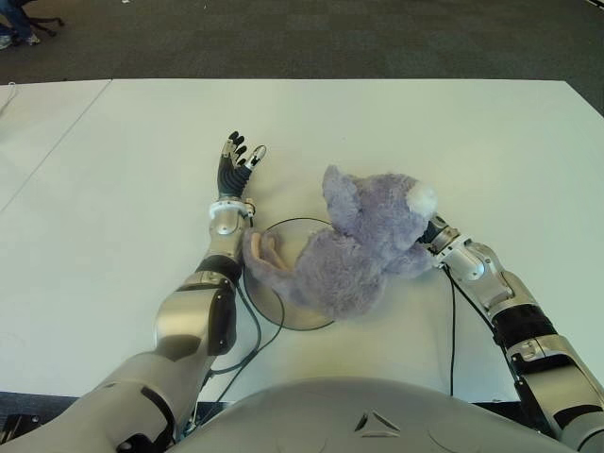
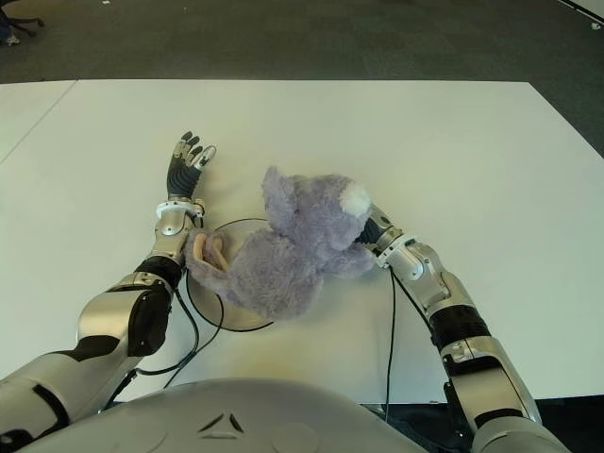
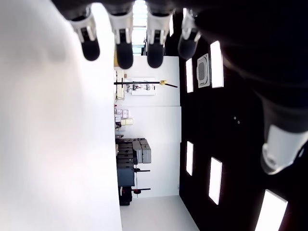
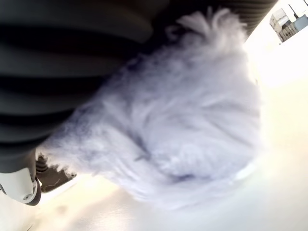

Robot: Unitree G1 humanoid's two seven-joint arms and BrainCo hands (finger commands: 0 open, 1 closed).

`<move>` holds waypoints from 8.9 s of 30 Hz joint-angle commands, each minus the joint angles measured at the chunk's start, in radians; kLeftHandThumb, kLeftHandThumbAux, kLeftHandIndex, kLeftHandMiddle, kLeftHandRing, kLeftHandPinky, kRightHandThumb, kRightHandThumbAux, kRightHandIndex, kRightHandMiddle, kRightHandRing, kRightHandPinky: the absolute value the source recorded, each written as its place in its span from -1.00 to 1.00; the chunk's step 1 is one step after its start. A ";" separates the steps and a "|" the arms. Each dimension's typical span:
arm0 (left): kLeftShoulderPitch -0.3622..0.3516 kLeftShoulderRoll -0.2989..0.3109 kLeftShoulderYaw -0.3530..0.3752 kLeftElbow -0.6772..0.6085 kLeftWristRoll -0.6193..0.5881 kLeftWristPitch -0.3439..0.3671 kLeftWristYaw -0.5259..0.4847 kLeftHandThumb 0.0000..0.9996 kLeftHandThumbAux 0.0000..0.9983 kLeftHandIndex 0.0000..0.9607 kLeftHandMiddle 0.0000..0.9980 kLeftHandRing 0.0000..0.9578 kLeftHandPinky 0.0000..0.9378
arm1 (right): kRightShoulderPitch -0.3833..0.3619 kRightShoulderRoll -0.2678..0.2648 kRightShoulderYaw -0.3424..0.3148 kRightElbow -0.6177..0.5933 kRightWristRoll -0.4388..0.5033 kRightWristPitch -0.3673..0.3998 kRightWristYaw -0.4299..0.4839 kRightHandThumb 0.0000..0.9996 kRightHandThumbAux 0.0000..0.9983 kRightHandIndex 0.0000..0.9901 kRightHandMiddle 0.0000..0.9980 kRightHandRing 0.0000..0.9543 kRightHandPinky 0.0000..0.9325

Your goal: Put the doll into the plate.

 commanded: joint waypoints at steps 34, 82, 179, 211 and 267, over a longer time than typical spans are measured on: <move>0.180 -0.071 -0.010 0.135 0.009 0.158 0.017 -1.00 0.15 -0.90 -0.77 -0.77 -0.80 | -0.167 0.030 0.063 0.366 -0.005 -0.043 -0.059 -0.37 0.16 -1.00 -1.00 -1.00 -1.00; 0.184 -0.064 -0.017 0.136 0.022 0.148 0.012 -1.00 0.11 -0.96 -0.81 -0.82 -0.83 | -0.129 0.182 0.180 0.133 -0.184 -0.074 -0.348 -0.01 0.25 -0.63 -0.33 0.02 0.39; 0.189 -0.074 -0.047 0.136 0.035 0.130 0.040 -1.00 0.08 -1.00 -0.83 -0.89 -1.00 | -0.176 0.050 0.267 0.153 -0.251 -0.006 -0.189 -0.44 -0.67 -1.00 -1.00 -1.00 -1.00; 0.191 -0.076 -0.043 0.135 0.036 0.132 0.034 -1.00 0.10 -1.00 -0.83 -0.88 -1.00 | -0.183 0.023 0.231 0.145 -0.248 -0.048 -0.274 -0.54 -0.58 -1.00 -1.00 -1.00 -1.00; 0.192 -0.088 -0.055 0.131 0.048 0.114 0.046 -1.00 0.03 -1.00 -0.84 -0.89 -1.00 | -0.388 0.168 -0.089 0.338 0.249 -0.525 -0.213 -0.84 -0.27 -1.00 -1.00 -1.00 -1.00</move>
